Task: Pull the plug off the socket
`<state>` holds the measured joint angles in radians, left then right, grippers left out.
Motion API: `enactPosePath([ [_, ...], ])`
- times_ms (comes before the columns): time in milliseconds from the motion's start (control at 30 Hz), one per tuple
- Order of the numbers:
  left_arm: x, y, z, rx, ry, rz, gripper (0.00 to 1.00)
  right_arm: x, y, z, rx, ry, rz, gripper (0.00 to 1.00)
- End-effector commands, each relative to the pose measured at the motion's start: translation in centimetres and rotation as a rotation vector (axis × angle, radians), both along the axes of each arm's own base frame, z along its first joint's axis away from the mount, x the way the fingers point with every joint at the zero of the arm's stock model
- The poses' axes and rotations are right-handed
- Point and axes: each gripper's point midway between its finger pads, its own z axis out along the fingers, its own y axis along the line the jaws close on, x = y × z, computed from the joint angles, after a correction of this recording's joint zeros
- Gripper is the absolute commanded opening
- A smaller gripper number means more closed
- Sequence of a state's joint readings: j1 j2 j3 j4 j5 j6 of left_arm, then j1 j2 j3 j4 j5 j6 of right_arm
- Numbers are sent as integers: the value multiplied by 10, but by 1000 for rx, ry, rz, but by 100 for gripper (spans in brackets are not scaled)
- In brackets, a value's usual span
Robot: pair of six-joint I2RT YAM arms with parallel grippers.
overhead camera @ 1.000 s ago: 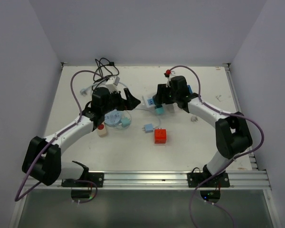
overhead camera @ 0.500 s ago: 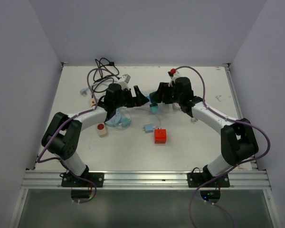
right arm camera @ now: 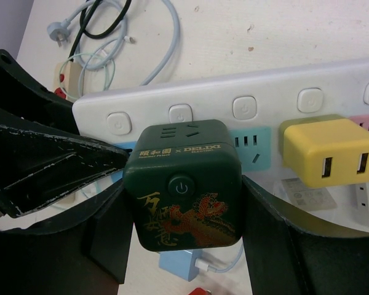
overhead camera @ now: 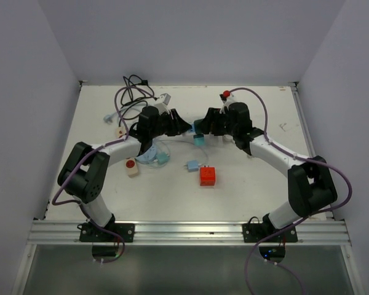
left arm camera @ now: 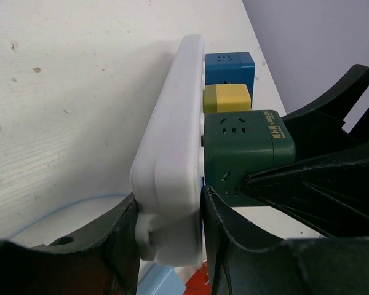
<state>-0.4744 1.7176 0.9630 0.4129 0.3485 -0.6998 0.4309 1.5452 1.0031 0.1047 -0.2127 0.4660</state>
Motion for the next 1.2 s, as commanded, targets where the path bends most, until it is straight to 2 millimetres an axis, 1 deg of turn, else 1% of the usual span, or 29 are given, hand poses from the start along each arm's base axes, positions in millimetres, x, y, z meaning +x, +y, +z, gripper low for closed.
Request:
enactPosePath([
  [0,-7,-9,7,-27,-28,-32,27,11,7,84,164,-220,-36,0],
  [33,-8,-8,4,-22,-22,-28,21,14,1,83,163,-227,-78,0],
  [67,-7,-5,5,-18,-20,-14,9,13,-2,82,166,-237,-95,0],
  [100,-8,-4,2,-12,-12,-6,1,12,-5,81,171,-245,-112,0],
  [133,-7,-2,1,-9,-4,5,0,12,-9,81,176,-252,-130,0],
  [167,-7,2,-3,2,20,38,0,11,-13,77,185,-272,-152,0],
  [233,-4,8,-5,-10,56,82,0,9,-16,86,222,-318,-169,0],
  [267,-2,11,-4,-21,66,100,0,6,-21,79,219,-316,-189,0],
  [300,-2,14,-8,-31,85,113,0,5,-22,79,223,-326,-195,0],
  [333,0,16,-6,-55,100,128,0,3,-23,78,223,-330,-201,0],
  [467,10,32,-8,-75,143,202,0,0,-30,70,208,-343,-229,0],
  [600,15,40,-9,-85,152,254,0,-2,-28,68,208,-343,-220,0],
  [700,20,40,-9,-60,117,250,0,2,-25,67,180,-292,-215,0],
  [733,21,41,-10,-24,87,252,0,1,-25,59,149,-246,-213,0],
  [767,23,43,-10,-2,71,259,0,7,-23,69,149,-246,-216,0],
  [800,23,43,-10,19,52,262,0,10,-21,72,136,-231,-214,0],
  [833,22,45,-15,60,36,260,0,12,-22,74,108,-217,-210,0],
  [867,20,43,-17,85,23,259,0,16,-20,75,77,-170,-210,0],
  [900,19,43,-17,99,10,252,0,15,-13,78,71,-146,-173,0],
  [933,18,46,-23,139,6,251,0,17,-14,80,43,-132,-168,0],
  [967,19,49,-24,164,-9,269,0,16,-7,88,29,-98,-132,0],
  [1000,18,51,-25,184,-18,276,0,20,-3,80,6,-60,-114,0],
  [1033,17,54,-28,219,-30,277,0,22,0,78,-15,-47,-91,0],
  [1067,17,56,-27,242,-46,290,0,20,6,85,-13,-23,-53,0],
  [1100,16,57,-28,258,-56,289,0,21,8,84,-21,-16,-40,0],
  [1133,16,56,-27,277,-77,281,0,24,13,76,-26,3,-22,0],
  [1167,14,54,-28,292,-87,276,0,23,17,78,-26,14,5,0],
])
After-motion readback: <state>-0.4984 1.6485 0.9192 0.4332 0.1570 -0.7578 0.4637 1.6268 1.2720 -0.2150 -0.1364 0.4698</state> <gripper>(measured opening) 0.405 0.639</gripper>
